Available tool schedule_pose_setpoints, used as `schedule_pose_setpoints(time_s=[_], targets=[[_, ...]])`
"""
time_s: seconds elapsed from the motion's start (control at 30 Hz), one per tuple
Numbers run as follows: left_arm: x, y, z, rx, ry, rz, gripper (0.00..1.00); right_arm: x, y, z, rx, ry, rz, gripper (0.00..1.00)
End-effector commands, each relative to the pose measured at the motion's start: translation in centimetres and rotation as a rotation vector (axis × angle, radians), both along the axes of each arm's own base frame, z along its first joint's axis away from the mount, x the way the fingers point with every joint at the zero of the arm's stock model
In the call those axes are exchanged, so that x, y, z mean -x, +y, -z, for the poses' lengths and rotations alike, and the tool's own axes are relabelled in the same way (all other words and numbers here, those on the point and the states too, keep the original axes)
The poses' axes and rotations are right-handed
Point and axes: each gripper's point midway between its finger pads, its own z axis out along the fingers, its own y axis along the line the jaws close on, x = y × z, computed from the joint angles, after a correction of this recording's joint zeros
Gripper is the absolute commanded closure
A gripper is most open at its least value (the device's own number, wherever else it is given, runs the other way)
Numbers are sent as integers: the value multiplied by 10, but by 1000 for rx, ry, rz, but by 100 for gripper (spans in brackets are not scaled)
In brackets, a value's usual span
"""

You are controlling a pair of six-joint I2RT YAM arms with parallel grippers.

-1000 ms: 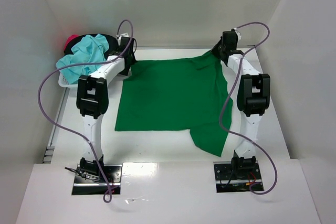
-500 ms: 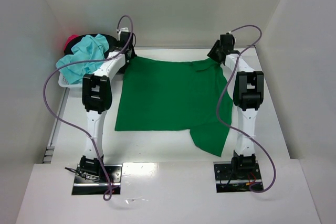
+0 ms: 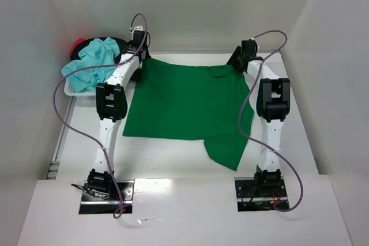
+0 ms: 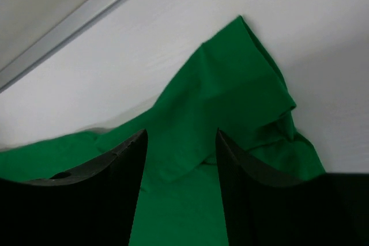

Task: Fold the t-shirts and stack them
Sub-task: Grap the side of the flattened tshirt furthest away from the robot with both arms

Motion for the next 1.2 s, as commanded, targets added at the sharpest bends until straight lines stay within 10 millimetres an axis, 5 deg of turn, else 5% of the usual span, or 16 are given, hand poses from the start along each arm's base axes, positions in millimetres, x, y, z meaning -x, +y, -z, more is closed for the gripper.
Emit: schedule_pose_setpoints(time_s=[0.0, 0.5, 0.53, 0.9, 0.97, 1.13, 1.17], targets=[[-5, 6, -5, -25, -9, 7, 100, 5, -9, -27, 1, -31, 46, 44], [-5, 13, 17, -38, 29, 4, 100, 10, -21, -9, 24, 13, 121, 44], [-6, 18, 13, -36, 20, -5, 100, 11, -23, 5, 32, 35, 128, 44], [-5, 28, 14, -50, 30, -18, 100, -17, -27, 20, 55, 39, 142, 57], [-5, 28, 14, -50, 30, -18, 100, -22, -27, 17, 62, 36, 136, 62], [-5, 33, 14, -52, 33, -15, 100, -24, -30, 20, 75, 37, 151, 100], [-6, 33, 7, -51, 22, -15, 100, -26, -30, 16, 74, 28, 151, 100]])
